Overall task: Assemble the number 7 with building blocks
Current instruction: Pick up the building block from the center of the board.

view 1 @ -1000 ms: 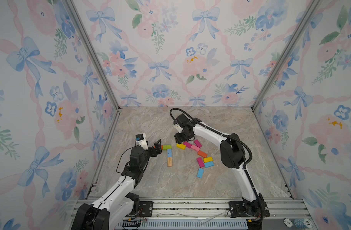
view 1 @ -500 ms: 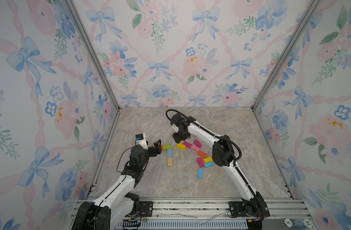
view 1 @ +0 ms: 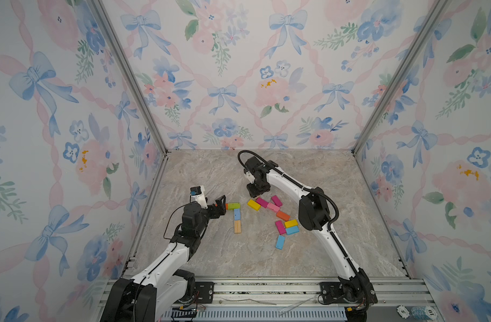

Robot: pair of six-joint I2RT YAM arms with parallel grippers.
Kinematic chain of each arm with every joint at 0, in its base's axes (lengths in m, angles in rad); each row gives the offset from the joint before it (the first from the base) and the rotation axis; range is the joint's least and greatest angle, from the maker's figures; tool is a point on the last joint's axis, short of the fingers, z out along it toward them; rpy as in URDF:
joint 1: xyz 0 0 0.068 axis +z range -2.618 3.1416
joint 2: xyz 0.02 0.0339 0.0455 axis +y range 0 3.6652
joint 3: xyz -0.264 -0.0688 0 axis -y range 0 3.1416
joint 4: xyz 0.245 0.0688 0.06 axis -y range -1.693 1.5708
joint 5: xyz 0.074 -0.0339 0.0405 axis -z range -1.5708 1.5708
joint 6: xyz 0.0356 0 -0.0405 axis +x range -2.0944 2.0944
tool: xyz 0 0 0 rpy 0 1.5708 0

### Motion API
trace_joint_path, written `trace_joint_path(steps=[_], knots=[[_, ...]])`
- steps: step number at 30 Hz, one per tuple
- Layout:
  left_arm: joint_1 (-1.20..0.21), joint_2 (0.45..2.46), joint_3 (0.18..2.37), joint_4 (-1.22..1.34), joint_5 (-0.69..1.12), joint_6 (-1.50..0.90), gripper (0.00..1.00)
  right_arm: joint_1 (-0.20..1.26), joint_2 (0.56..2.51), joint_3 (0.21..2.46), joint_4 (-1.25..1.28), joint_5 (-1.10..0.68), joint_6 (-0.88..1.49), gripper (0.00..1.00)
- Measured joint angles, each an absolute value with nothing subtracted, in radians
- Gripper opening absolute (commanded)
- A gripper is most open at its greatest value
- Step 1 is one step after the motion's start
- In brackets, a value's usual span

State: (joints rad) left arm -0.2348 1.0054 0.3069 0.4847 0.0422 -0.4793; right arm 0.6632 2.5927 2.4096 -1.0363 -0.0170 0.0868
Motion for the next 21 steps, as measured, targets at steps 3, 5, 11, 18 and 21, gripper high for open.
trace_joint_path(steps=[3, 5, 11, 18, 21], knots=[[-0.234, 1.005, 0.307, 0.482, 0.043, -0.479, 0.95, 0.652, 2.593, 2.409, -1.031, -0.038, 0.103, 0.31], [-0.234, 1.005, 0.307, 0.478, 0.043, -0.479, 0.95, 0.645, 2.593, 2.406, -1.021, -0.053, 0.113, 0.31], [-0.234, 1.005, 0.318, 0.461, 0.043, -0.482, 0.95, 0.631, 2.553, 2.321, -0.939, -0.091, 0.15, 0.29], [-0.232, 1.003, 0.325, 0.448, 0.042, -0.484, 0.95, 0.591, 2.43, 2.096, -0.77, -0.176, 0.235, 0.28], [-0.232, 0.994, 0.345, 0.408, 0.046, -0.5, 0.95, 0.567, 2.37, 2.022, -0.703, -0.218, 0.263, 0.28]])
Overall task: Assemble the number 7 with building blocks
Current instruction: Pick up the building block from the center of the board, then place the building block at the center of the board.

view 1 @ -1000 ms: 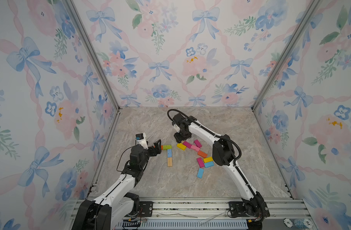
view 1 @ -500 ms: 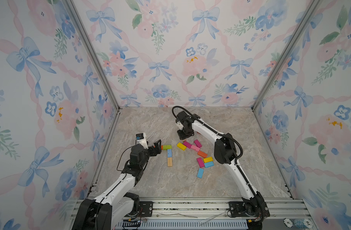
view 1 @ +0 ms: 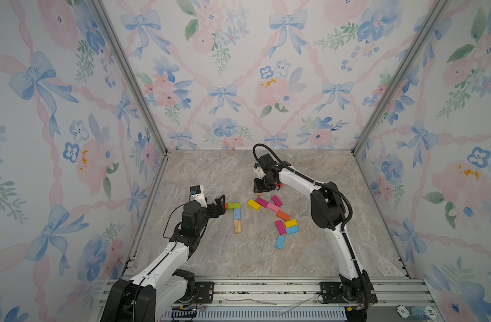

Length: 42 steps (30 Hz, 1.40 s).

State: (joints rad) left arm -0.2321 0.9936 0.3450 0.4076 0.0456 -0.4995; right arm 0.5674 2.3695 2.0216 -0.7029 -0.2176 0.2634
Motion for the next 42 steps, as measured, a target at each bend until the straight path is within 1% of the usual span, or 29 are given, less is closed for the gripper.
trace_joint_path(steps=[4, 9, 12, 18, 22, 26, 33, 38, 42], knots=[[-0.232, 0.957, 0.407, 0.329, 0.059, -0.524, 0.95, 0.548, 2.264, 1.937, -0.623, -0.278, 0.303, 0.28], [-0.231, 0.849, 0.496, 0.192, 0.07, -0.568, 0.96, 0.536, 2.078, 1.76, -0.504, -0.361, 0.369, 0.28], [-0.231, 0.808, 0.536, 0.104, 0.093, -0.604, 0.96, 0.537, 1.974, 1.625, -0.435, -0.408, 0.412, 0.28], [-0.231, 0.749, 0.536, -0.045, 0.169, -0.683, 0.98, 0.544, 1.778, 1.31, -0.346, -0.451, 0.499, 0.28], [-0.231, 0.73, 0.537, -0.146, 0.227, -0.716, 0.98, 0.579, 1.665, 1.121, -0.292, -0.457, 0.563, 0.28], [-0.231, 0.707, 0.53, -0.23, 0.291, -0.759, 0.98, 0.656, 1.57, 0.971, -0.23, -0.457, 0.639, 0.28], [-0.235, 0.633, 0.445, -0.31, 0.399, -0.829, 0.98, 0.774, 1.544, 0.834, -0.124, -0.433, 0.746, 0.29], [-0.257, 0.503, 0.412, -0.356, 0.416, -0.868, 0.98, 0.853, 1.557, 0.82, -0.06, -0.398, 0.808, 0.29], [-0.3, 0.468, 0.405, -0.393, 0.411, -0.881, 0.98, 0.921, 1.604, 0.821, 0.002, -0.373, 0.864, 0.29]])
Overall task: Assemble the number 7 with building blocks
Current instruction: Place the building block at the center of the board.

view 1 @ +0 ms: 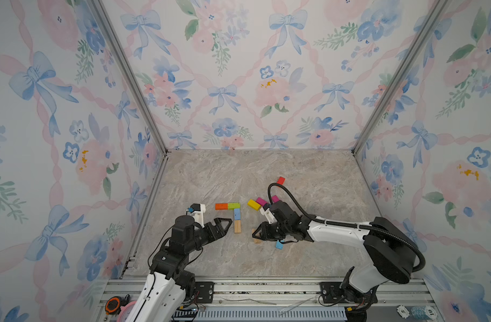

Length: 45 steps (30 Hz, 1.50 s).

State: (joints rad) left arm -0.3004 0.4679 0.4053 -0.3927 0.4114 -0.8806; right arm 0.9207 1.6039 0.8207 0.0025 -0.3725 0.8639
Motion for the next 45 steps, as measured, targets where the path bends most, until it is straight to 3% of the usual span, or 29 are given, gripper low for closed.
trace_joint_path(steps=[8, 27, 35, 45], knots=[[-0.383, 0.493, 0.402, -0.445, 0.366, -0.895, 0.98, 0.999, 1.716, 0.839, 0.062, -0.324, 0.937, 0.29], [-0.387, 0.483, 0.402, -0.474, 0.345, -0.895, 0.98, 1.022, 1.849, 0.943, 0.132, -0.29, 1.0, 0.3], [-0.389, 0.48, 0.402, -0.474, 0.341, -0.895, 0.98, 1.023, 1.85, 0.943, 0.151, -0.291, 1.019, 0.46], [-0.421, 0.481, 0.402, -0.489, 0.318, -0.896, 0.97, 1.024, 1.848, 0.94, 0.184, -0.299, 1.032, 0.57]])
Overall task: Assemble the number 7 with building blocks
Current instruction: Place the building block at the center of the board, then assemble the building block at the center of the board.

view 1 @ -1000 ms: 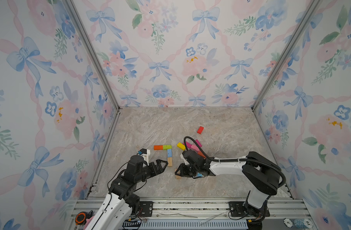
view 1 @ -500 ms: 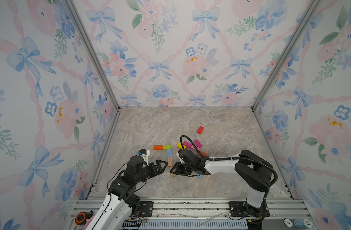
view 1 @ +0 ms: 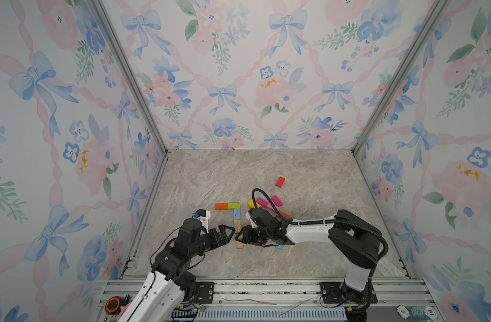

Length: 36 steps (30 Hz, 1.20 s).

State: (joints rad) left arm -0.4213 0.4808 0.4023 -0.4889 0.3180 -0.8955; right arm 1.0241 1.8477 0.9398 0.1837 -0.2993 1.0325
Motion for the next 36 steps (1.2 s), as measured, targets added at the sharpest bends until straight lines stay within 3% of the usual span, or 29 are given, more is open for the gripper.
trace_joint_path(steps=[5, 9, 18, 24, 36], knots=[[-0.455, 0.489, 0.408, -0.513, 0.294, -0.896, 0.94, 1.013, 1.774, 0.906, 0.168, -0.298, 1.004, 0.61], [-0.543, 0.545, 0.44, -0.54, 0.237, -0.899, 0.89, 0.945, 1.596, 0.852, 0.119, -0.306, 0.961, 0.64], [-0.918, 1.019, 0.596, -0.568, -0.031, -0.937, 0.85, 0.511, 1.324, 0.802, -0.038, -0.387, 0.8, 0.64], [-0.955, 1.234, 0.645, -0.582, -0.144, -0.974, 0.84, 0.393, 1.3, 0.798, -0.134, -0.483, 0.707, 0.64], [-0.95, 1.436, 0.722, -0.589, -0.195, -0.988, 0.76, 0.333, 1.327, 0.77, -0.168, -0.615, 0.638, 0.64]])
